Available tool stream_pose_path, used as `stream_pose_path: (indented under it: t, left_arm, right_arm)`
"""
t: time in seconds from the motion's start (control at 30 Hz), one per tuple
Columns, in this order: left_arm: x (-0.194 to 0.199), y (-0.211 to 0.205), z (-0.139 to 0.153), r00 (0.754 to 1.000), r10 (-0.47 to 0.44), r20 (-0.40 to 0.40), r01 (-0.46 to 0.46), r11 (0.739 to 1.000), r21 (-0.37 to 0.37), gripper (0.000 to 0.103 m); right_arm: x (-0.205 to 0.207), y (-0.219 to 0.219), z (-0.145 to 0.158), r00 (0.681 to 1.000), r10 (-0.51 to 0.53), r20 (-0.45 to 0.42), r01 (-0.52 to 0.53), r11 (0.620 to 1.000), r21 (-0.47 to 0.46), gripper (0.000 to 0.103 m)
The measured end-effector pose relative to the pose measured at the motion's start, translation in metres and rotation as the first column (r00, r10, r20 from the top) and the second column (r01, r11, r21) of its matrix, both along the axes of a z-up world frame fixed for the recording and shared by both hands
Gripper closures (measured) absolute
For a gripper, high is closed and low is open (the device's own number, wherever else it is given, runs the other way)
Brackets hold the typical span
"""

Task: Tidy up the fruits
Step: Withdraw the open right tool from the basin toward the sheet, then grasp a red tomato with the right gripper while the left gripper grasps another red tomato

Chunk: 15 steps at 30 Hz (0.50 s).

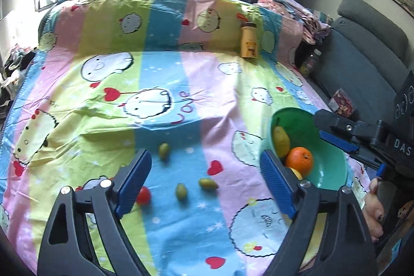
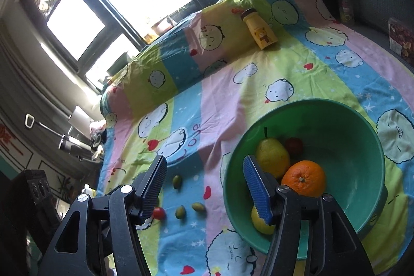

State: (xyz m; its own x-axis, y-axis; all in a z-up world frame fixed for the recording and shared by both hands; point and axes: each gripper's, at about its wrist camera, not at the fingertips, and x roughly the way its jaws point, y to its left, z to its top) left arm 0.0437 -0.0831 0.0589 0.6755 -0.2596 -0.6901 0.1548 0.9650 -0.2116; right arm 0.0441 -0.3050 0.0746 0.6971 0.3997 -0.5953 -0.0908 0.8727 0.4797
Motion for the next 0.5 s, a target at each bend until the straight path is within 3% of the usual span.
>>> stream_pose_path:
  t: [0.1, 0.2, 0.33, 0.5]
  left_arm:
    - [0.0, 0.031, -0.015, 0.997, 0.074, -0.035, -0.073, 0.997, 0.038, 0.017]
    - [-0.002, 0.056, -0.037, 0.991, 0.109, -0.083, -0.108, 0.994, 0.021, 0.018]
    - [-0.004, 0.073, -0.061, 0.985, 0.109, -0.132, -0.114, 0.993, -0.031, 0.024]
    - [0.0, 0.071, -0.073, 0.982, 0.087, -0.166, -0.09, 0.996, -0.009, 0.036]
  right_arm:
    - [0.007, 0.025, -0.006, 0.998, 0.053, -0.033, -0.054, 0.998, -0.041, 0.037]
    - [0.014, 0.052, -0.017, 0.992, 0.112, -0.066, -0.117, 0.989, -0.087, 0.037]
    - [0.028, 0.081, -0.042, 0.958, 0.244, -0.148, -0.246, 0.969, 0.001, 0.037]
    - [0.036, 0.1, -0.064, 0.946, 0.246, -0.211, -0.256, 0.966, -0.024, 0.038]
